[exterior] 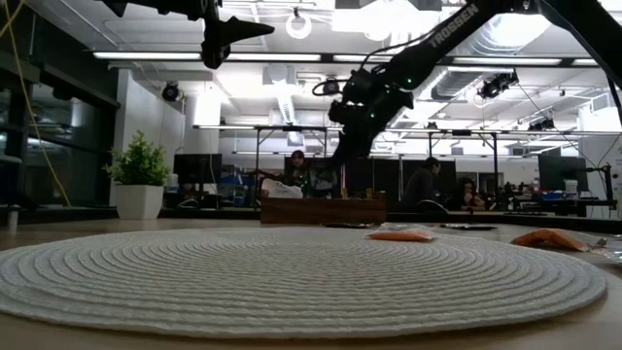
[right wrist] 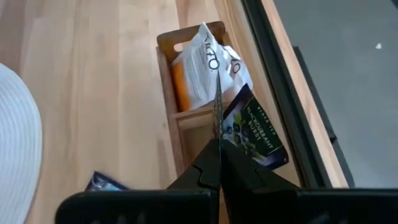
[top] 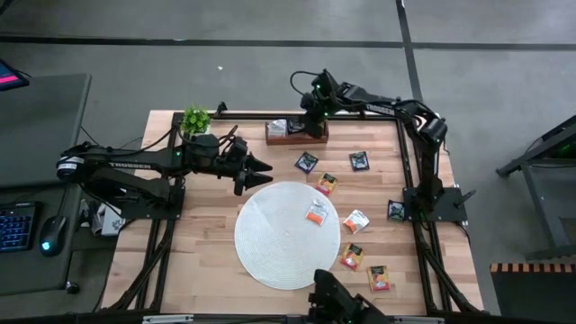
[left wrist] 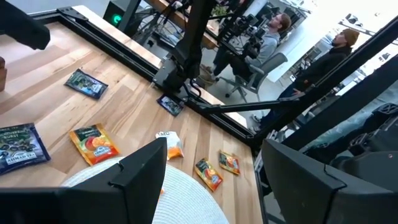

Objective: Pick & Place Tea
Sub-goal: Put the blue tea bag into the middle section of the wooden organizer

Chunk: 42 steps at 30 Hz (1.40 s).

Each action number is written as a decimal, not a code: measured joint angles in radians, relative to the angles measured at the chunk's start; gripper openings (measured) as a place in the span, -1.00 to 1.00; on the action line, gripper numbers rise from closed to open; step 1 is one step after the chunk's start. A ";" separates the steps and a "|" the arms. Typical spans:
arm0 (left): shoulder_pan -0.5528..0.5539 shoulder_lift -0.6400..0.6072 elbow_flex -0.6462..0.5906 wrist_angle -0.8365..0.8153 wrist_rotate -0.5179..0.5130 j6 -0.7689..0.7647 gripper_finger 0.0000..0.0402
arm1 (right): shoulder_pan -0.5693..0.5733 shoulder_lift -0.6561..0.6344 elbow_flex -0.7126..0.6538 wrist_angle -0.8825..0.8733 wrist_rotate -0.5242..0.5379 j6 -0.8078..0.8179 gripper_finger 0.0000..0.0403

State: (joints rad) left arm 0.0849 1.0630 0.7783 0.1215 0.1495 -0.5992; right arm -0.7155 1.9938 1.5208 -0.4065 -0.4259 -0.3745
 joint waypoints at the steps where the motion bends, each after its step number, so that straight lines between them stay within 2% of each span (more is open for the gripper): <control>1: 0.000 0.000 0.000 0.000 -0.001 0.000 0.29 | 0.000 0.000 -0.009 0.015 0.000 0.006 -1.00; 9: 0.000 0.000 0.000 -0.012 -0.002 -0.011 0.29 | 0.011 0.030 -0.025 0.090 -0.014 0.057 -1.00; 32: 0.000 0.000 0.000 -0.019 -0.002 -0.027 0.29 | 0.002 0.055 -0.026 0.079 0.023 0.156 -0.99; 37: 0.000 0.000 0.000 -0.019 -0.002 -0.027 0.29 | 0.002 0.055 -0.026 0.078 0.024 0.176 -0.88; 42: 0.000 0.000 0.000 -0.019 -0.003 -0.027 0.29 | 0.002 0.055 -0.026 0.068 0.024 0.193 -0.67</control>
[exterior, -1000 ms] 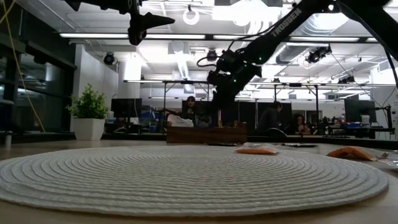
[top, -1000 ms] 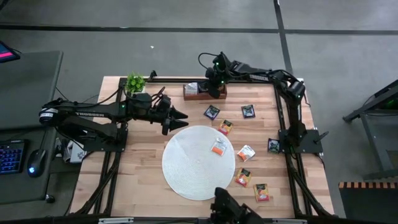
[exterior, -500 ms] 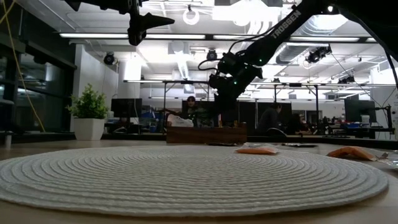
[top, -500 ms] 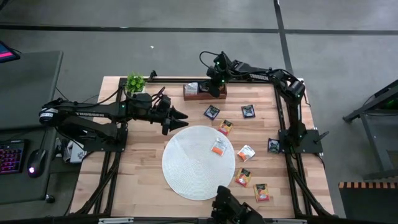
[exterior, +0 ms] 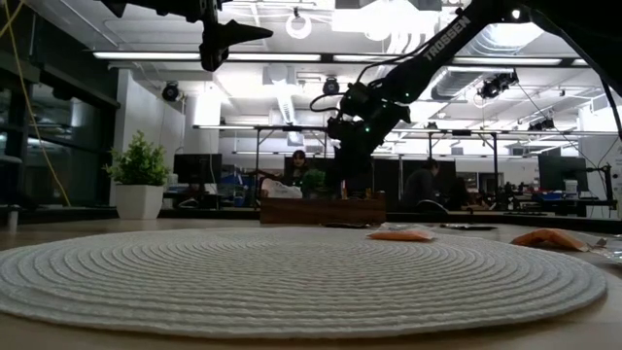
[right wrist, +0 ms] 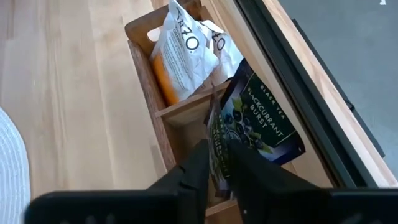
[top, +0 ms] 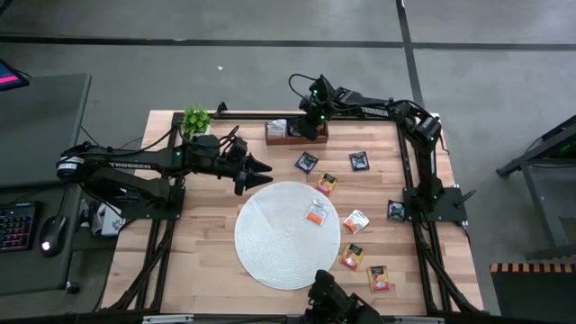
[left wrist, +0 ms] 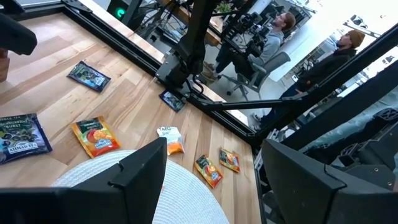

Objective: Pick & Place Tea
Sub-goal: Put the blue tea bag into the middle section of the wooden organizer

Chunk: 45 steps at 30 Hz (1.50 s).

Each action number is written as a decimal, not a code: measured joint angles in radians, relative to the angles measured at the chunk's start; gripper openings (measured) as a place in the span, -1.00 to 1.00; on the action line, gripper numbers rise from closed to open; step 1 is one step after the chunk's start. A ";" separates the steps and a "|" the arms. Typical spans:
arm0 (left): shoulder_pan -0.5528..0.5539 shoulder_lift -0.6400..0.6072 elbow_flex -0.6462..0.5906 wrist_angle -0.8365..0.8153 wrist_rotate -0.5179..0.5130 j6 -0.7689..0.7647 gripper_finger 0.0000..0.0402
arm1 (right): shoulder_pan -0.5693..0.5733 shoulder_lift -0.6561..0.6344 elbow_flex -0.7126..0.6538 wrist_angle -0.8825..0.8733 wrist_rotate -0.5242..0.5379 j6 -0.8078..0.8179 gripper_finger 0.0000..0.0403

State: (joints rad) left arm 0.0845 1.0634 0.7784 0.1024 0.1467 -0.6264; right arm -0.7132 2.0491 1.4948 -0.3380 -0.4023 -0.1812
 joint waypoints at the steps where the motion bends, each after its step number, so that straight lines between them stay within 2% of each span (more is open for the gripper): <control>1: 0.000 0.000 0.000 0.000 0.000 0.000 0.29 | 0.000 0.000 0.000 0.001 0.000 0.002 -0.62; 9: 0.000 0.000 0.000 0.000 0.000 -0.007 0.29 | 0.000 -0.030 0.017 -0.019 0.003 0.002 -0.38; 19: 0.000 0.000 0.000 0.000 -0.007 -0.007 0.29 | -0.002 -0.164 0.024 -0.059 0.009 0.008 -0.37; 26: 0.000 0.006 0.000 0.002 -0.101 -0.007 0.29 | 0.019 -0.208 0.025 -0.176 0.021 0.070 -0.38; 31: 0.000 0.024 0.001 -0.002 -0.139 0.001 0.29 | 0.059 -0.208 0.022 -0.300 0.062 0.072 -0.55; 36: 0.001 0.081 0.000 -0.012 -0.180 0.010 0.29 | 0.113 -0.208 0.013 -0.390 0.105 0.070 -0.94; 40: 0.009 0.135 0.002 0.010 -0.225 -0.009 0.29 | 0.165 -0.208 0.013 -0.438 0.167 0.104 -0.98; 45: 0.066 0.203 0.002 0.014 -0.209 -0.046 0.29 | 0.228 -0.208 0.013 -0.470 0.230 0.131 -0.99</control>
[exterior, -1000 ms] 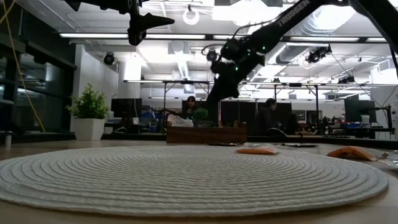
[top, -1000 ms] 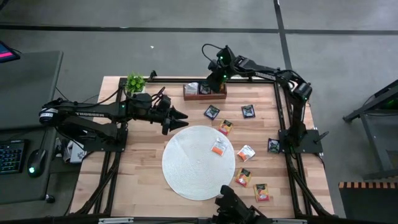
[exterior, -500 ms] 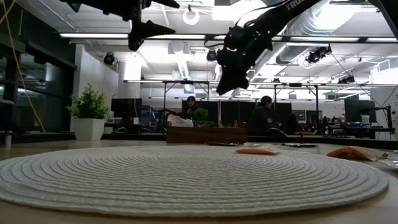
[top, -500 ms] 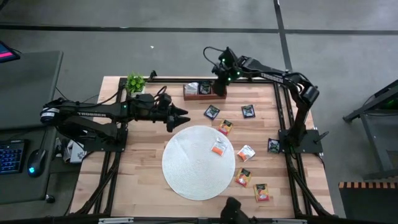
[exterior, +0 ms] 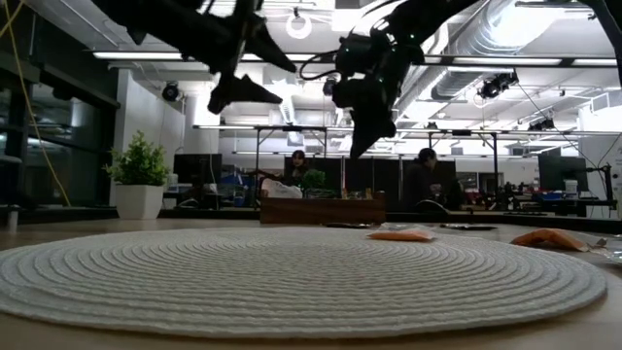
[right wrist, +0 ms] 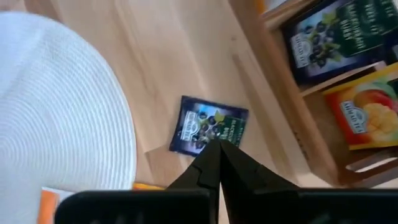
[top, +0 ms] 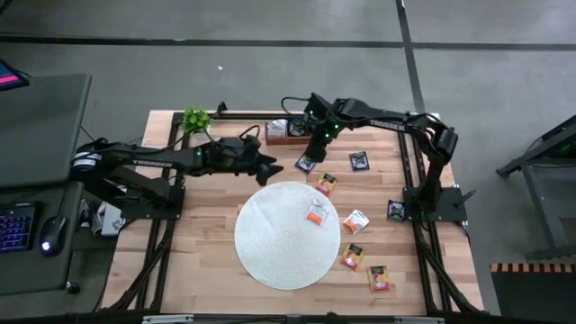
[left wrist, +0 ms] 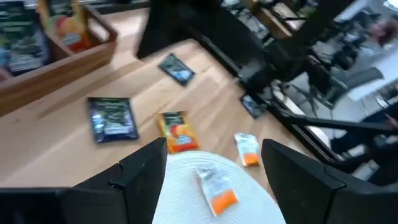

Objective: Pick & Place Tea
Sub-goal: Put the blue tea bag into the middle section of the wooden organizer

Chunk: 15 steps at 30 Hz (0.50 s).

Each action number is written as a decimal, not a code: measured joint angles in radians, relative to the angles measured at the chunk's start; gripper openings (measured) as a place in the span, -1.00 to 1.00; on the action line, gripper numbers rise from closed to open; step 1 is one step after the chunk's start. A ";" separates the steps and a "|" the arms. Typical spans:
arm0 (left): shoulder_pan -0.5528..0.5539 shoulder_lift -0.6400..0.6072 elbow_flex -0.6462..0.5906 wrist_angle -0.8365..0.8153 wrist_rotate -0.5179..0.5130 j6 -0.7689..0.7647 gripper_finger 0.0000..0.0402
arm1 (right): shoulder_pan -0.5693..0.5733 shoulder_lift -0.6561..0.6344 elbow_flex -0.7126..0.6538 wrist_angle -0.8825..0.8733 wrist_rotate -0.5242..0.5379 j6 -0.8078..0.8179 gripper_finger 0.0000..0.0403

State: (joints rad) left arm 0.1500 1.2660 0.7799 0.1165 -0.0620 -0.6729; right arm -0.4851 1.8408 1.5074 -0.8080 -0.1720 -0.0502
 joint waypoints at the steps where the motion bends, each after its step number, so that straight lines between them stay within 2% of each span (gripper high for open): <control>1: 0.014 0.007 0.000 -0.009 0.003 -0.005 0.29 | 0.010 0.000 0.000 -0.003 0.006 0.004 -0.99; 6: 0.104 0.008 -0.001 -0.006 0.107 0.018 0.29 | 0.047 0.011 0.000 -0.007 0.011 0.024 -1.00; 9: 0.150 0.009 -0.001 -0.016 0.139 0.026 0.29 | 0.064 0.025 -0.011 0.003 0.055 0.049 -1.00; 15: 0.210 0.009 -0.001 -0.014 0.207 0.040 0.29 | 0.068 0.000 -0.214 0.274 0.017 0.226 -1.00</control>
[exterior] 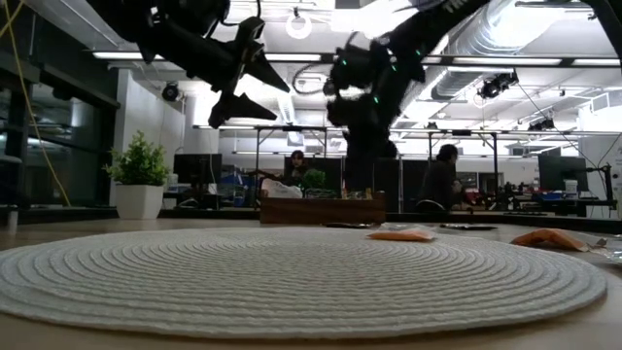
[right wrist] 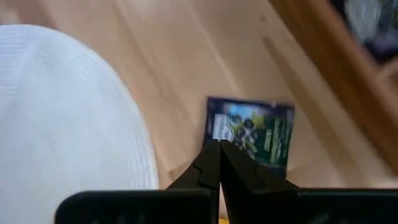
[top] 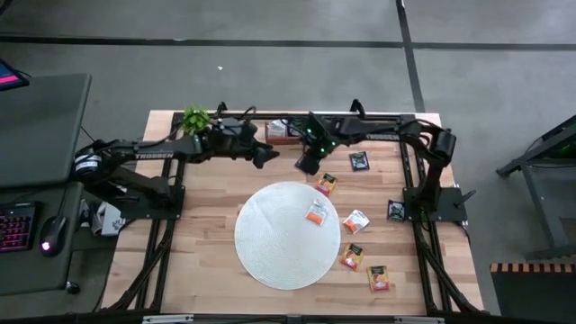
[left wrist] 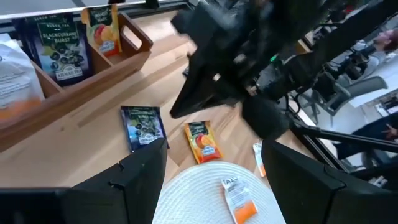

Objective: Pick & Place Tea
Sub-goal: Put the blue tea bag into the middle section of the wooden organizer

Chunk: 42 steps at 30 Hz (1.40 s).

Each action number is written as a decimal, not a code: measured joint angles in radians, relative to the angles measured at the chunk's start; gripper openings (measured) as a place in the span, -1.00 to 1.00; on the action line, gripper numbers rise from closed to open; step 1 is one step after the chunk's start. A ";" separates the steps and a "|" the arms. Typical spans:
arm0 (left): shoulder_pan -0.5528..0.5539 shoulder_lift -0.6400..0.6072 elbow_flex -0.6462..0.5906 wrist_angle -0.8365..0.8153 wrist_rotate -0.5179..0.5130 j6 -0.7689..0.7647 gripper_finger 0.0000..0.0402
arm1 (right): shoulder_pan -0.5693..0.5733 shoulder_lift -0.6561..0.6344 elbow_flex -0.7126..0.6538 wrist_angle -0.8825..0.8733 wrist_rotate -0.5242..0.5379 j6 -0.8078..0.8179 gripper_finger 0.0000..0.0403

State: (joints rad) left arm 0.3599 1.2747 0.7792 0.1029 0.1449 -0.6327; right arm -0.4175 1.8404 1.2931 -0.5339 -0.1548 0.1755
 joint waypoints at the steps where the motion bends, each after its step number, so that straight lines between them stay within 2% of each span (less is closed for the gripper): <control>1: 0.007 0.000 0.000 0.000 0.011 0.000 0.29 | 0.001 -0.012 -0.046 0.046 0.015 0.026 -1.00; 6: 0.006 0.000 0.000 0.000 0.025 0.017 0.29 | 0.037 -0.100 -0.247 0.300 0.046 0.115 -1.00; 10: 0.007 0.000 0.000 0.001 0.019 0.023 0.29 | 0.084 -0.179 -0.427 0.617 0.078 0.175 -1.00; 12: 0.007 0.000 0.000 0.000 0.002 0.025 0.29 | 0.109 -0.202 -0.513 0.776 0.146 0.222 -1.00; 15: 0.007 0.013 0.000 0.015 -0.003 0.026 0.29 | 0.143 -0.216 -0.612 0.892 0.267 0.293 -1.00; 19: 0.007 0.058 -0.002 0.046 0.014 0.013 0.29 | 0.160 -0.208 -0.669 0.931 0.300 0.338 -1.00; 30: 0.007 0.263 0.000 0.239 0.086 -0.082 0.29 | 0.112 -0.204 -0.681 0.931 0.213 0.345 -1.00; 42: 0.007 0.311 0.000 0.294 0.108 -0.106 0.29 | 0.108 -0.189 -0.679 0.909 0.200 0.392 -1.00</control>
State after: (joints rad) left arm 0.3672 1.5860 0.7792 0.3968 0.2531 -0.7383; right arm -0.3096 1.6512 0.6139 0.3748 0.0447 0.5679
